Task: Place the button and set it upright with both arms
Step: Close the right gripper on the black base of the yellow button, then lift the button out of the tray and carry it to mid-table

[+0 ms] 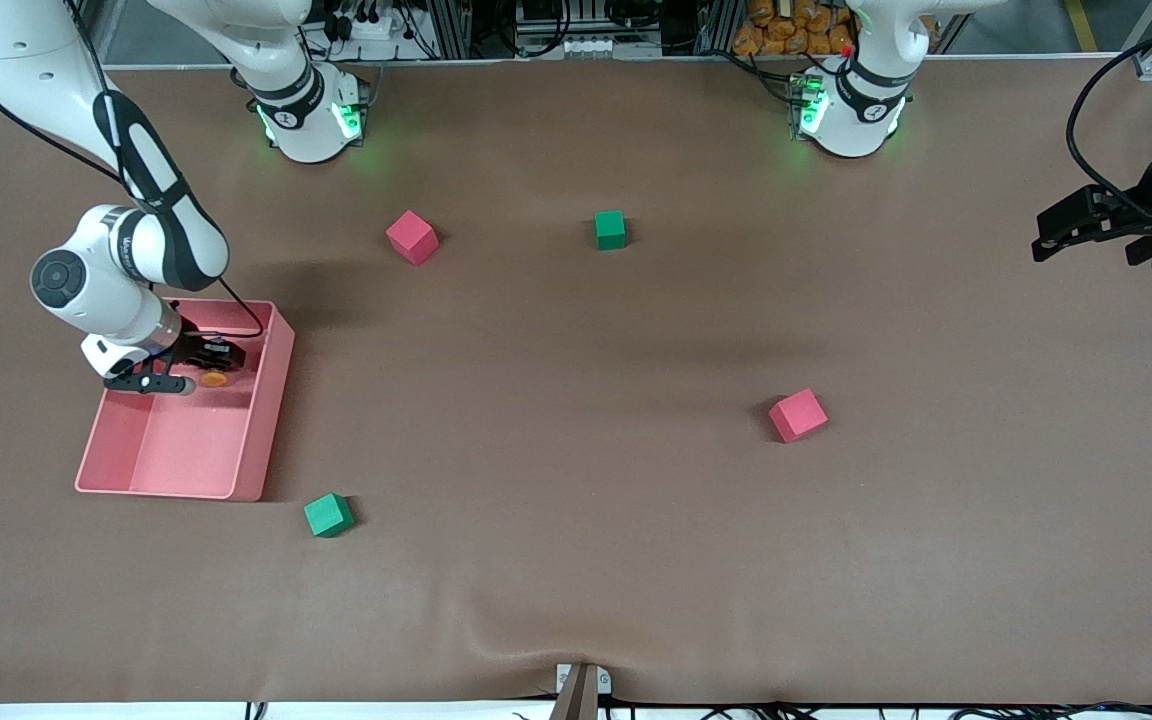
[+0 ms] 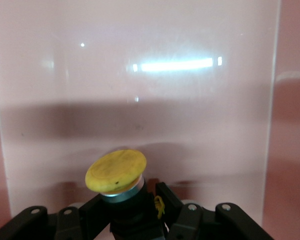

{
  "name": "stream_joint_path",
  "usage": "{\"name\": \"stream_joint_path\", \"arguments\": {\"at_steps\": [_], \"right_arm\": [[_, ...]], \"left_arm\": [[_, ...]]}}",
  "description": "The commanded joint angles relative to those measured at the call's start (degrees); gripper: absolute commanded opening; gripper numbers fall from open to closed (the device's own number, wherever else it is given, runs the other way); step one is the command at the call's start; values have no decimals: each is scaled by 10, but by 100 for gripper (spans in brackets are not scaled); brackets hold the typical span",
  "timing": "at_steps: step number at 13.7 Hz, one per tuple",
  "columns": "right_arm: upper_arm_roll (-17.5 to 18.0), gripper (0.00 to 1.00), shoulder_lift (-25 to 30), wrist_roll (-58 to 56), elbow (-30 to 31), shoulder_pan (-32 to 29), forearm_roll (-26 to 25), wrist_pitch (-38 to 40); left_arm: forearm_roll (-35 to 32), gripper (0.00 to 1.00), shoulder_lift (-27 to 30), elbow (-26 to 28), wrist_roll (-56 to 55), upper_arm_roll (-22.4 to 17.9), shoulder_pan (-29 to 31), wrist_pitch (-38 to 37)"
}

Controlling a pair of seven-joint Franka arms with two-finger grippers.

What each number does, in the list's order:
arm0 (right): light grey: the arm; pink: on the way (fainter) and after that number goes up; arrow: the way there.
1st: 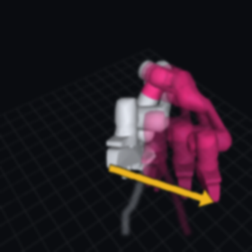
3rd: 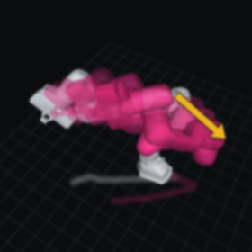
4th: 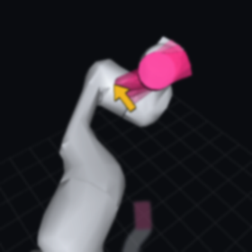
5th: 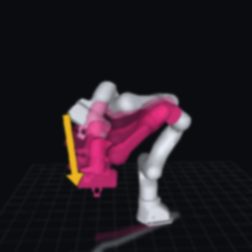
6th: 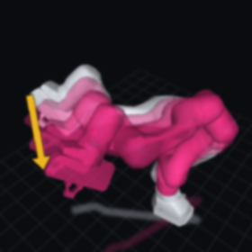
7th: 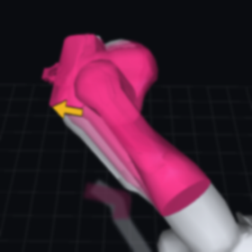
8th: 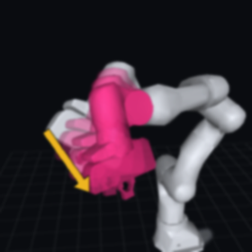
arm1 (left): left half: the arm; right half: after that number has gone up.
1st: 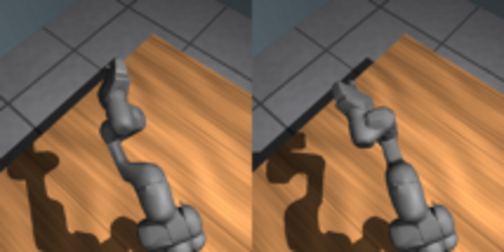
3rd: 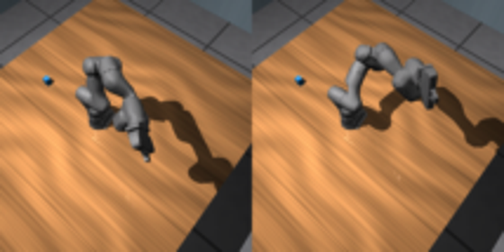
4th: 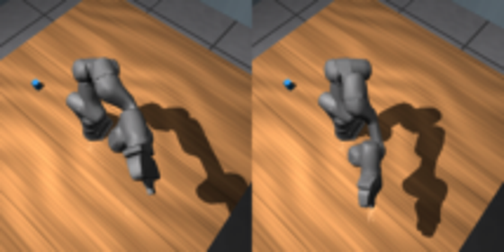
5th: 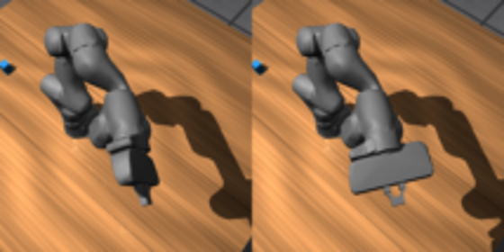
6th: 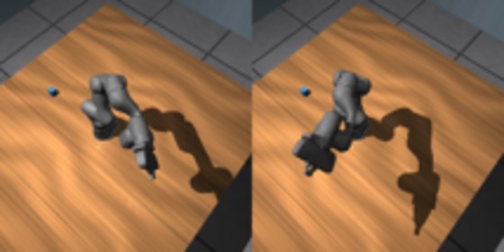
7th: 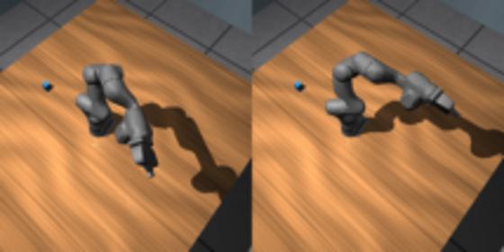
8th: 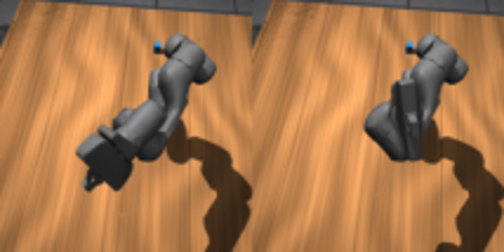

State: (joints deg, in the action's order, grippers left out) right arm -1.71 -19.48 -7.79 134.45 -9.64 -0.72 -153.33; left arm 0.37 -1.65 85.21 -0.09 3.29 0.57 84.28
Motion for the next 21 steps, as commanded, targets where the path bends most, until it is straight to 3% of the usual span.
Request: {"name": "stream_joint_path", "arguments": {"at_steps": [1, 6, 13, 16, 21], "right_arm": [[5, 0, 25, -16, -8, -6, -7, 5], [5, 0, 58, -39, -27, -6, -8, 28], [7, 0, 59, -43, -206, 5, -7, 320], [8, 0, 58, -62, -243, 74, -2, 367], [7, 0, 28, 4, -303, 233, 0, 370]], "left_arm": [[10, 100, -3, -12, 11, -1, 3, -12], [10, 100, -3, -12, 11, -1, 3, -12], [10, 100, -3, -12, 11, -1, 3, -12], [10, 100, -3, -10, 12, -1, 4, -13], [10, 100, -3, -11, 13, -1, 4, -13]]}}
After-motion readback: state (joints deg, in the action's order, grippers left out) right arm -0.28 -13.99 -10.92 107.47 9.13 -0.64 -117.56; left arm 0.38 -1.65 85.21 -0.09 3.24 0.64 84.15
